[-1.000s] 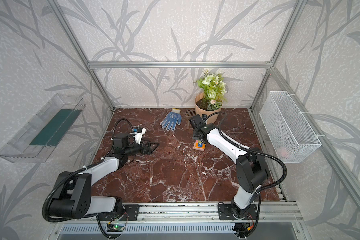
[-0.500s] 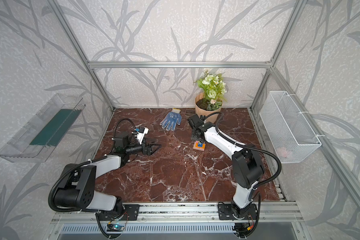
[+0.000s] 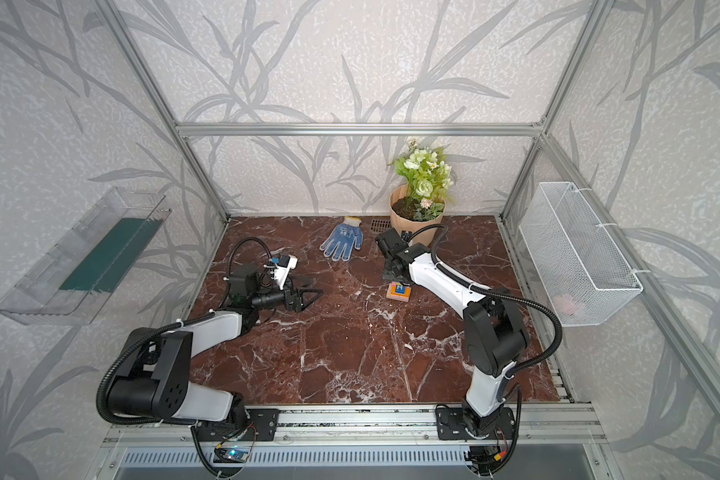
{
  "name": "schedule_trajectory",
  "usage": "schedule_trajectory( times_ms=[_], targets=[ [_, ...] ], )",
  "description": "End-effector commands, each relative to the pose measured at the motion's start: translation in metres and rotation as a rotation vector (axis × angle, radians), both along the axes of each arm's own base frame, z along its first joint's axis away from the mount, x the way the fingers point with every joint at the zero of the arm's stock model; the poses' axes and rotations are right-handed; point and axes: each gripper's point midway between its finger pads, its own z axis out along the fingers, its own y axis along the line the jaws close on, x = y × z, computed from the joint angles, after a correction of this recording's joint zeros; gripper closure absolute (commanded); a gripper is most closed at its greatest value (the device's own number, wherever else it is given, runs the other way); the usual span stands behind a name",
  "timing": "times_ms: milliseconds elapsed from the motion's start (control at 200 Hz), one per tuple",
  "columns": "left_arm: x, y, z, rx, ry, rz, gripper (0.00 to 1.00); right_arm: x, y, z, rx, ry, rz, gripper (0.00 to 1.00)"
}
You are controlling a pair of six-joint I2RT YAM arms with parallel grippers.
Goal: Build the wood block tower
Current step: 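Lower the teal block onto the stack top while the left arm moves closer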
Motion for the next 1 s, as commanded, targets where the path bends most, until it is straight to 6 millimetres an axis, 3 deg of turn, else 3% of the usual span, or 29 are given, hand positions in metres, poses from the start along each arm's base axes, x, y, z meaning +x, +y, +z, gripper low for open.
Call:
schedule_trajectory(
  times_ms=[0, 995],
  targets=[
    [-0.0058, -0.0032, 0.0085, -0.002, -0.062, -0.035, 0.01, -0.0061, -0.0059, -0.0084, -0.017, 0.038, -0.013, 1.00],
    [-0.0079, -0.0050, 0.0090, -0.002, -0.065, -0.047, 0.01, -0.0071, -0.0063, -0.0170, -0.026, 0.064, -0.012, 0.90]
  ],
)
